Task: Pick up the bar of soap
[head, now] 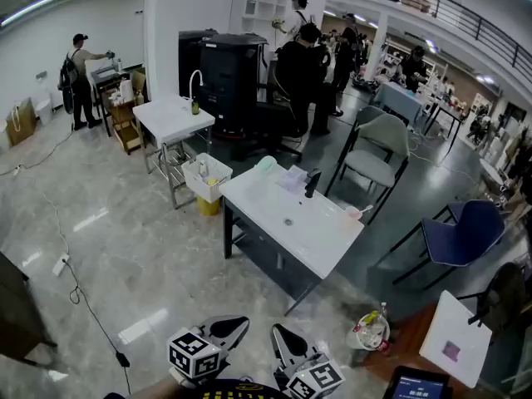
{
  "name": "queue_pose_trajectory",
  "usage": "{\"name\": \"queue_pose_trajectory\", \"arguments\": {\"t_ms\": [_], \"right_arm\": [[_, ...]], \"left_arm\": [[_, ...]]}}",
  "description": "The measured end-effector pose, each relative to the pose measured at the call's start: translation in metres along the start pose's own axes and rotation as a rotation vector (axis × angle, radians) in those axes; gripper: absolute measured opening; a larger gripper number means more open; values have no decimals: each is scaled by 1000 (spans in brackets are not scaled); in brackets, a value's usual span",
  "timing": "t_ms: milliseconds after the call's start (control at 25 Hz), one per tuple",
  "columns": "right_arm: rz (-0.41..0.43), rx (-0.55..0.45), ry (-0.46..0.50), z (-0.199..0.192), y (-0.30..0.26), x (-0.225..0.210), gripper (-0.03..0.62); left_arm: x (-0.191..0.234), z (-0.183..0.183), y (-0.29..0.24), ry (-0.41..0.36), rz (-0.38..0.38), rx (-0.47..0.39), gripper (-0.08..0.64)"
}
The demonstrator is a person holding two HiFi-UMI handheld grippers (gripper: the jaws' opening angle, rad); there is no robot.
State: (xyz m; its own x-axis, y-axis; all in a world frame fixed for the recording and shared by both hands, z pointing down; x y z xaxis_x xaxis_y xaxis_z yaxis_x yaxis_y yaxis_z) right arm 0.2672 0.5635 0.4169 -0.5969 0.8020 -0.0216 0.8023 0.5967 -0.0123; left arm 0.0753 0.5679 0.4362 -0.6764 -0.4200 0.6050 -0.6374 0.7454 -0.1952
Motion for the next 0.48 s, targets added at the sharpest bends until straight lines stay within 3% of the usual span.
{"name": "queue_pose_trajectory", "arguments": {"t_ms": [240,480], "right_arm": [[1,20,-30,-9,15,-6,9],[34,53,-63,-21,1,-11,9]], "left_arm": [[-13,-16,-1,-4,33,-4,15],[1,-19,-4,36,52,12,15]]}}
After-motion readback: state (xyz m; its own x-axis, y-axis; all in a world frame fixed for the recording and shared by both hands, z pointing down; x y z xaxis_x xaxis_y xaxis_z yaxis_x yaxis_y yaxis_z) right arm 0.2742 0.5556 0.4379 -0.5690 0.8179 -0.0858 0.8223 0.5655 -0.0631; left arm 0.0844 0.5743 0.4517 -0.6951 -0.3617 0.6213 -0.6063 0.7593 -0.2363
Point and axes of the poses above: the fingertips, and each gripper's own axes: y backward along the fingers, x to its left, z out of its top, the point moved 9 cm from there along y, backward along the fingers, and after that the axes turned 14 degrees about y, right-handed, at the moved point
